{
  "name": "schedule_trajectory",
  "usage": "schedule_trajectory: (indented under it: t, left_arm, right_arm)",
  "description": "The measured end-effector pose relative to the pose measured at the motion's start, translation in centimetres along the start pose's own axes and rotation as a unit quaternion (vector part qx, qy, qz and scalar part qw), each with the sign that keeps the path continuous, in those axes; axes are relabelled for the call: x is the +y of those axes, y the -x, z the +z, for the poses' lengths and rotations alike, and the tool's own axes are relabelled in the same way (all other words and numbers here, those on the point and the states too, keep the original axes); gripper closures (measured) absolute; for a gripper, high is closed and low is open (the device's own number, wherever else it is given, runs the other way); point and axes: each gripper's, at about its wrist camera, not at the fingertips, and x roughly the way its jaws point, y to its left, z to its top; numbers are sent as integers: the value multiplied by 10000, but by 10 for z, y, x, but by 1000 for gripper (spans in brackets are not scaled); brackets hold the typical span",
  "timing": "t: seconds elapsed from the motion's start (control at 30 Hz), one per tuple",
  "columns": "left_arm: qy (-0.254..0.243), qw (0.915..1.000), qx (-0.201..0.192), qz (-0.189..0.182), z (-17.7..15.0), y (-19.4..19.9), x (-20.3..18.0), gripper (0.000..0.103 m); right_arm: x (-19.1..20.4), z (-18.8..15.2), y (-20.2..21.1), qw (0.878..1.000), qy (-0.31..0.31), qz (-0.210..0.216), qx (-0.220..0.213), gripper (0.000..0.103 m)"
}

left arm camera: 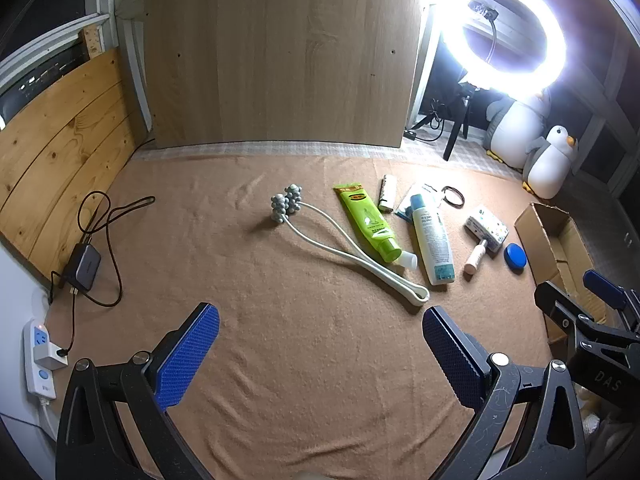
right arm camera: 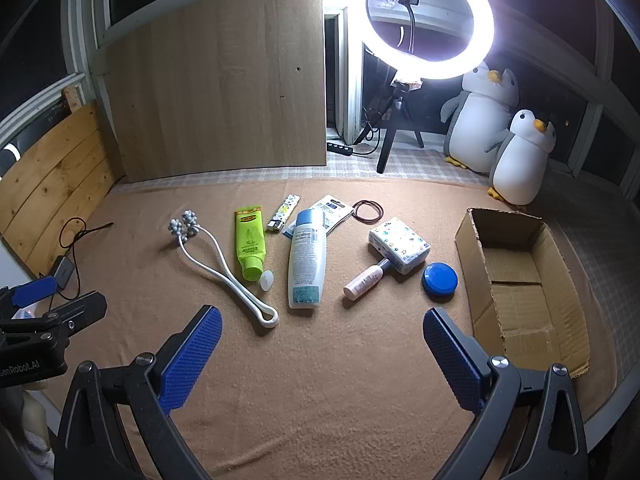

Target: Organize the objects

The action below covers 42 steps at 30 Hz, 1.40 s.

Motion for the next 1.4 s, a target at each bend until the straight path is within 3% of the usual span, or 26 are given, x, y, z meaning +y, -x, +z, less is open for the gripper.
schedule_trajectory:
  t: [1.4]
  left_arm:
    - [24,10000,52,28,11,-16,-1,0]
  right_arm:
    - [0,8,-21,9999,-33,44,153,3]
